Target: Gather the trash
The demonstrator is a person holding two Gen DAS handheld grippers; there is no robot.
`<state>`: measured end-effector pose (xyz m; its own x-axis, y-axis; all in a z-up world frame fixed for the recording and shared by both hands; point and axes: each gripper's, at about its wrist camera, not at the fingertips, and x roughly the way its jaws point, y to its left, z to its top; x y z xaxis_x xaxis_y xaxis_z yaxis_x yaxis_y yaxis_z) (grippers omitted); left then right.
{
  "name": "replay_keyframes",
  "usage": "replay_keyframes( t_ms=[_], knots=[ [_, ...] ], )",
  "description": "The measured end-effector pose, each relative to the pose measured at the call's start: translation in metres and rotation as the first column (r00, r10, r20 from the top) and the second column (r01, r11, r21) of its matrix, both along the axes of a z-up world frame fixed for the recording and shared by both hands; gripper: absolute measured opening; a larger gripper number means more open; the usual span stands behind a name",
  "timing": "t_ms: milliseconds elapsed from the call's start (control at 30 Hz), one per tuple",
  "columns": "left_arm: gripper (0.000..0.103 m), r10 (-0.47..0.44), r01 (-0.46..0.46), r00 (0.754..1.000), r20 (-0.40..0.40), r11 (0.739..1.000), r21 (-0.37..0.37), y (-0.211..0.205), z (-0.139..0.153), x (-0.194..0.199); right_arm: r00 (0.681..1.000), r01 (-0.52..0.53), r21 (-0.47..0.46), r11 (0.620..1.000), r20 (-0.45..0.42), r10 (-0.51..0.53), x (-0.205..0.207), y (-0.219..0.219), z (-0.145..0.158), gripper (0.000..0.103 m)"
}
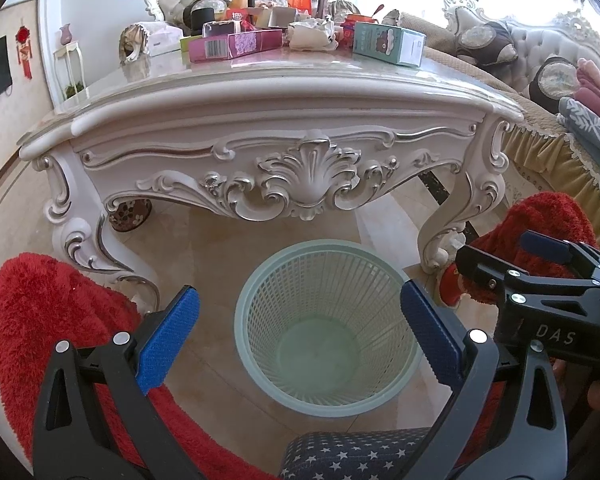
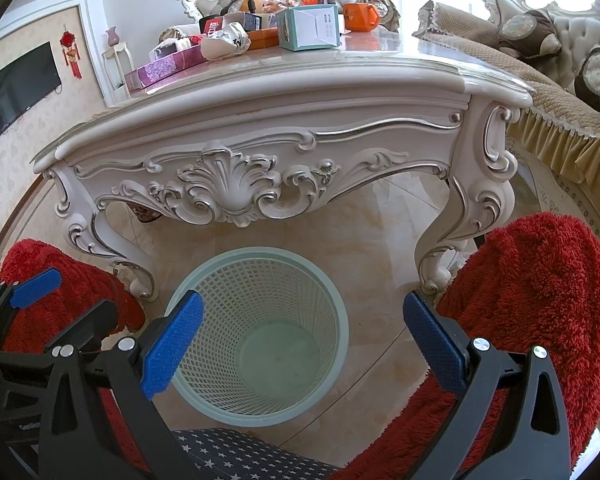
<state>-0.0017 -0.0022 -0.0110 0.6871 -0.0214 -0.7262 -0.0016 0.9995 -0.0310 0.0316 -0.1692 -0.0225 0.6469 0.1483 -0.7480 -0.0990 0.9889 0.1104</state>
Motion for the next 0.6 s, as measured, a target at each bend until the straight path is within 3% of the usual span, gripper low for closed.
replay_keyframes(
  t_ms=[600],
  knots=[
    [0.097,-0.008,0.008,1.0,-0.002,1.0,-0.011,-0.0006,0.0019,0.0,1.0,0.006,0.004,1.0,0.005,-0.006,-0.0003,-0.0002,0.0015,0.096]
  ],
)
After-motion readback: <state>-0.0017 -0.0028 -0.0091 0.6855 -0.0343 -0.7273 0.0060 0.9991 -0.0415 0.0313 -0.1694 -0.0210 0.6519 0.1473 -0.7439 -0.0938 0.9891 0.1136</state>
